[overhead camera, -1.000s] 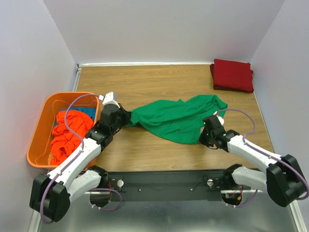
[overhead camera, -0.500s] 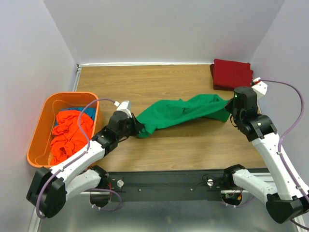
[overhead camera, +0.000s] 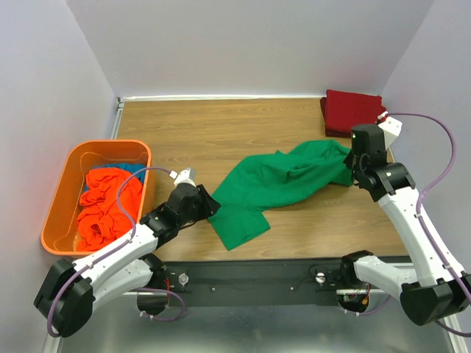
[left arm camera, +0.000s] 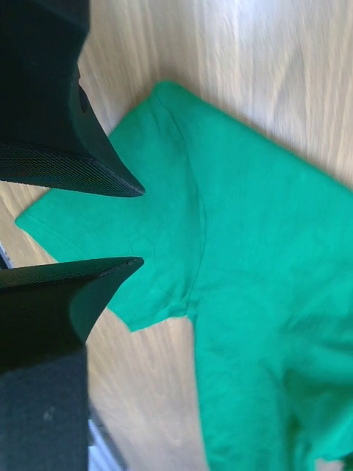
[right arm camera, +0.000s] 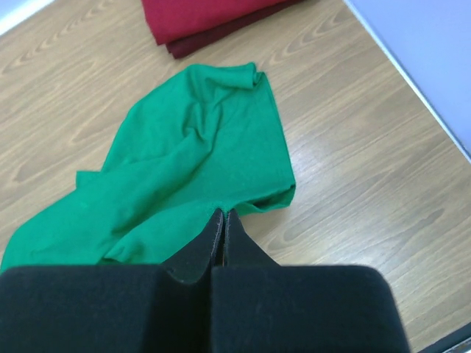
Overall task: Fold and stack the t-shirts
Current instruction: Flatten the tshirt out
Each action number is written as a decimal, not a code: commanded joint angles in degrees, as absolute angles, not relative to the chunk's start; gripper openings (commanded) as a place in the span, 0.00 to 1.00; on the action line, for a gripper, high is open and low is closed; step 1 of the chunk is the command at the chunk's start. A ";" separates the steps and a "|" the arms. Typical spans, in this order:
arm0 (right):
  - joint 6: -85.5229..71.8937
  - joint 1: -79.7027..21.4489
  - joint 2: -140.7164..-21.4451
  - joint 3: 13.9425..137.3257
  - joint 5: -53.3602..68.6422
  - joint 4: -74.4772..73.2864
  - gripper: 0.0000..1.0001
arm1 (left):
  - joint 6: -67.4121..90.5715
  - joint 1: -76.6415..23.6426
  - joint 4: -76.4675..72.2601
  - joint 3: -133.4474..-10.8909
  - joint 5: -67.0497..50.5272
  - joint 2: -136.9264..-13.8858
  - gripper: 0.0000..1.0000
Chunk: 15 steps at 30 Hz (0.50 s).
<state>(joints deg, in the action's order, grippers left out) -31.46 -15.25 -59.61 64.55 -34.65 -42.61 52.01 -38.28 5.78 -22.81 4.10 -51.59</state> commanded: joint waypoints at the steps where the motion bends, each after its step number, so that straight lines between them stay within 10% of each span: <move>1: -31.20 -14.85 -60.11 64.87 -31.74 -42.10 0.01 | 60.10 -38.41 13.77 -23.64 14.30 -51.94 0.45; 15: -31.46 -14.85 -59.94 60.21 -25.84 -38.58 0.01 | 68.64 -38.41 17.40 -23.90 23.55 -57.56 0.48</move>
